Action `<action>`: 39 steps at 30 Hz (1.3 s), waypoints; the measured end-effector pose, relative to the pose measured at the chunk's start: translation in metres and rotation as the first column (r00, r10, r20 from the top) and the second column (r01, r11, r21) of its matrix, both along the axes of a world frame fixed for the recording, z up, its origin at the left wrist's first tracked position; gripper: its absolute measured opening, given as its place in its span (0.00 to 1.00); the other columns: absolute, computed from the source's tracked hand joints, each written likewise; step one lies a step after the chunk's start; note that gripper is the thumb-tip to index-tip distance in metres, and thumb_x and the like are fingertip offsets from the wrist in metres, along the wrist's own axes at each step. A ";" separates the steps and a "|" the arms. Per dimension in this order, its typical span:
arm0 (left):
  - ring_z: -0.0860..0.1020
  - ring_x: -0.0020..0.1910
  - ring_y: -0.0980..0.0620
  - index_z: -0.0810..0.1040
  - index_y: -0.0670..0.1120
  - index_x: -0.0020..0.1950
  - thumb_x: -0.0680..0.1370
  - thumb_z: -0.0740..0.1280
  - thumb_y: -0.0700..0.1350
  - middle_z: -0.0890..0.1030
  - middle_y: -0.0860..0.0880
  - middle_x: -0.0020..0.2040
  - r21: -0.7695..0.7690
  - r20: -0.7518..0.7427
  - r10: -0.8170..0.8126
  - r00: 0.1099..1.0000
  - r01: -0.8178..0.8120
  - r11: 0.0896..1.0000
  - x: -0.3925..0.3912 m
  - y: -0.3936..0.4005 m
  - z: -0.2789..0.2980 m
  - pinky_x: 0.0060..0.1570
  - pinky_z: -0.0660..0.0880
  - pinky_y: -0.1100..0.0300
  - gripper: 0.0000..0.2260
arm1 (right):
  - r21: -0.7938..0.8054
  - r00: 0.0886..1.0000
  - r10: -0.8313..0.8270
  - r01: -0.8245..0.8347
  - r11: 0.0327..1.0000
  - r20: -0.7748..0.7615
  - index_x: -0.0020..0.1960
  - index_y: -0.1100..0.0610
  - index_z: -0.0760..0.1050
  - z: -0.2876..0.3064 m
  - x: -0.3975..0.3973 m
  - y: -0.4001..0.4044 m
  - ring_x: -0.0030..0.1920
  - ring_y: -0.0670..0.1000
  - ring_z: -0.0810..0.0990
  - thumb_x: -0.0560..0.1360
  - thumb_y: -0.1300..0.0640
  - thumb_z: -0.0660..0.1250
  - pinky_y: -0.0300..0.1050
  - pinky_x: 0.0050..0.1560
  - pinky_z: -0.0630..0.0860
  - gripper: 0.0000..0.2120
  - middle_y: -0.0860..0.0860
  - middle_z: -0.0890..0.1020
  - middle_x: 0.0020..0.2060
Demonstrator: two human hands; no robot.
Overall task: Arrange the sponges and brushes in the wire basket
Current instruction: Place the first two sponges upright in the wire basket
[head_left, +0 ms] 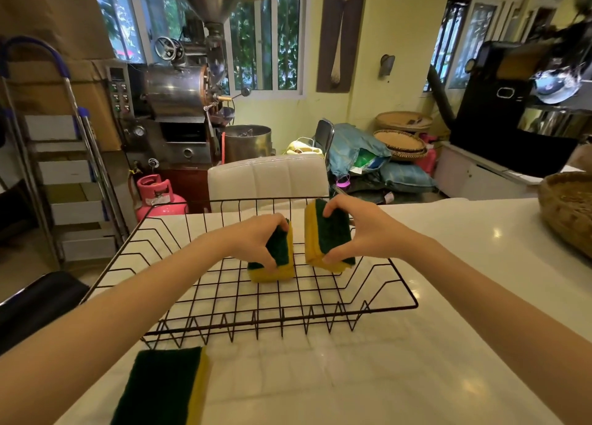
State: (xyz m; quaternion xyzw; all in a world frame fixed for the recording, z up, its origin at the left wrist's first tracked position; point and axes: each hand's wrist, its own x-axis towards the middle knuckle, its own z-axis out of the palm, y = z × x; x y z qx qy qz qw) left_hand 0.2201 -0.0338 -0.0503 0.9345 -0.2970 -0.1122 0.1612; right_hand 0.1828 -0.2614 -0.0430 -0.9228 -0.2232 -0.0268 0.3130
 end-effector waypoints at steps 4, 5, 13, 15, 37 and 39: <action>0.68 0.52 0.52 0.63 0.48 0.64 0.66 0.73 0.44 0.71 0.46 0.58 0.014 -0.012 0.005 1.000 -0.005 1.000 0.013 -0.004 -0.008 0.45 0.70 0.62 0.30 | -0.118 0.999 0.008 -0.003 0.993 0.041 0.56 0.45 0.66 -0.009 0.018 0.009 0.48 0.45 0.70 0.58 0.45 0.76 0.32 0.38 0.69 0.31 0.45 0.69 0.51; 0.68 0.52 0.52 0.63 0.48 0.64 0.66 0.73 0.44 0.71 0.46 0.59 0.013 -0.017 0.002 1.000 -0.002 1.000 0.015 -0.005 -0.008 0.46 0.70 0.61 0.30 | -0.141 0.999 0.007 -0.002 0.990 0.041 0.56 0.46 0.66 -0.011 0.022 0.011 0.49 0.45 0.69 0.58 0.45 0.76 0.32 0.37 0.69 0.31 0.46 0.69 0.51; 0.71 0.52 0.50 0.64 0.47 0.64 0.66 0.73 0.45 0.72 0.46 0.57 0.027 -0.024 -0.018 1.000 0.018 0.999 0.016 -0.008 -0.007 0.49 0.73 0.58 0.29 | -0.349 0.998 0.031 -0.049 0.936 -0.059 0.59 0.52 0.67 -0.021 0.043 0.028 0.48 0.49 0.71 0.61 0.47 0.75 0.33 0.39 0.69 0.31 0.48 0.70 0.49; 0.71 0.52 0.50 0.64 0.47 0.64 0.66 0.72 0.45 0.72 0.46 0.56 0.020 -0.030 -0.016 0.999 0.016 1.000 0.014 -0.010 -0.006 0.50 0.73 0.58 0.29 | -0.368 0.996 0.030 -0.057 0.928 -0.079 0.59 0.53 0.68 -0.021 0.046 0.031 0.48 0.49 0.70 0.61 0.47 0.75 0.33 0.38 0.67 0.31 0.48 0.70 0.49; 0.70 0.46 0.50 0.68 0.45 0.56 0.70 0.69 0.45 0.74 0.46 0.51 0.184 0.087 0.030 0.996 -0.046 0.982 -0.006 -0.023 -0.006 0.43 0.68 0.60 0.17 | -0.476 0.996 -0.025 -0.018 0.879 -0.084 0.65 0.57 0.66 -0.019 0.021 0.039 0.54 0.55 0.71 0.67 0.48 0.71 0.46 0.51 0.72 0.31 0.56 0.71 0.57; 0.71 0.47 0.49 0.68 0.44 0.58 0.70 0.69 0.47 0.74 0.44 0.54 0.209 0.082 0.015 0.996 -0.032 0.977 -0.014 -0.026 -0.002 0.45 0.70 0.59 0.19 | -0.381 0.997 -0.040 0.014 0.925 -0.061 0.65 0.56 0.65 -0.016 0.011 0.034 0.53 0.53 0.71 0.67 0.50 0.71 0.45 0.50 0.71 0.30 0.56 0.72 0.58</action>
